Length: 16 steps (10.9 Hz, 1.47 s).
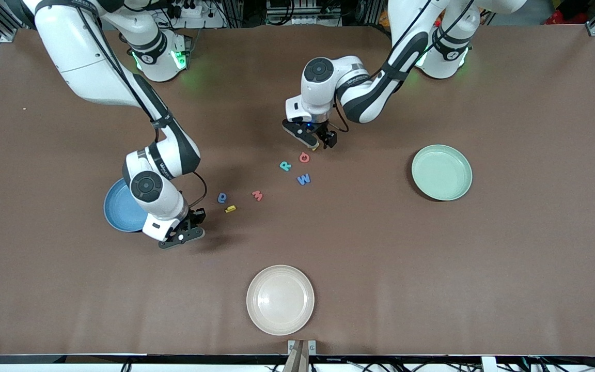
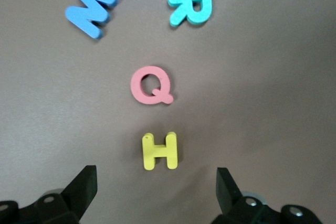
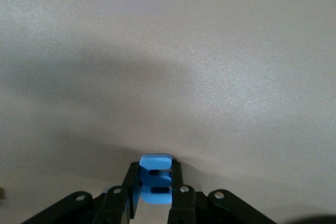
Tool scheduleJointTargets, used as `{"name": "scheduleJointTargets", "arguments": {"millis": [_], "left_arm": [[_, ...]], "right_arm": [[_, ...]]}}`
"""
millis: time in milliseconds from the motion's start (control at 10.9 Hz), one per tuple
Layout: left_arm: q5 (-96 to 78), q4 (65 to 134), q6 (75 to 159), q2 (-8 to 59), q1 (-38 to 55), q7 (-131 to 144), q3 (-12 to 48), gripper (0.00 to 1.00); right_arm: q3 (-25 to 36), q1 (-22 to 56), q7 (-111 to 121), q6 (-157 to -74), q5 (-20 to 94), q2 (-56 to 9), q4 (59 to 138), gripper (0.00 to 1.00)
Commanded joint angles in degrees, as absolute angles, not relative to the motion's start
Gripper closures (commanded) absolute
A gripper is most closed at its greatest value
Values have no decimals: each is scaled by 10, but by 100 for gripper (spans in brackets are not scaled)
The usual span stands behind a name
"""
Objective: Sort upper and lower case letters into plates
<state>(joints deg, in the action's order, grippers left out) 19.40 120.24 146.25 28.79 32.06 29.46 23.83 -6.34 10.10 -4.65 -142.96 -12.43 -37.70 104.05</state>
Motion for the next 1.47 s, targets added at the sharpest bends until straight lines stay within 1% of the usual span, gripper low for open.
{"name": "scheduleJointTargets", "arguments": {"millis": [0,92,367,551,827,919,1010,1102,1194,1378], "left_arm": [[222,1204,1480,302,326,290,231,0],[227,1204,1480,307,325,290,230,0],[226,1202,1484,312,326,301,223,0],[225,1188,1484,331,336,329,222,0],[228,1186,1484,335,343,337,222,0],[238,1186,1484,335,342,337,222,5],[243,1186,1484,335,342,337,222,8],[243,1186,1484,335,341,336,222,8],[243,1183,1484,335,341,335,221,13],[243,1173,1484,338,341,335,215,16]], "right_arm": [[-67,86,-50,-1429,-127,-366,1040,100],[-65,83,-49,-1426,-127,-355,1040,100],[-60,69,-47,-1373,-113,-324,1027,100],[-54,55,-45,-1354,-113,-304,1027,100],[-28,44,-40,-1300,-114,-284,1027,100],[-24,44,-40,-1284,-114,-283,1027,100],[-19,43,-47,-1278,-119,-283,1029,100],[2,43,-46,-1278,-121,-283,1033,100],[15,43,-45,-1277,-121,-284,1038,100],[17,43,-48,-1255,-121,-286,1041,100]]}}
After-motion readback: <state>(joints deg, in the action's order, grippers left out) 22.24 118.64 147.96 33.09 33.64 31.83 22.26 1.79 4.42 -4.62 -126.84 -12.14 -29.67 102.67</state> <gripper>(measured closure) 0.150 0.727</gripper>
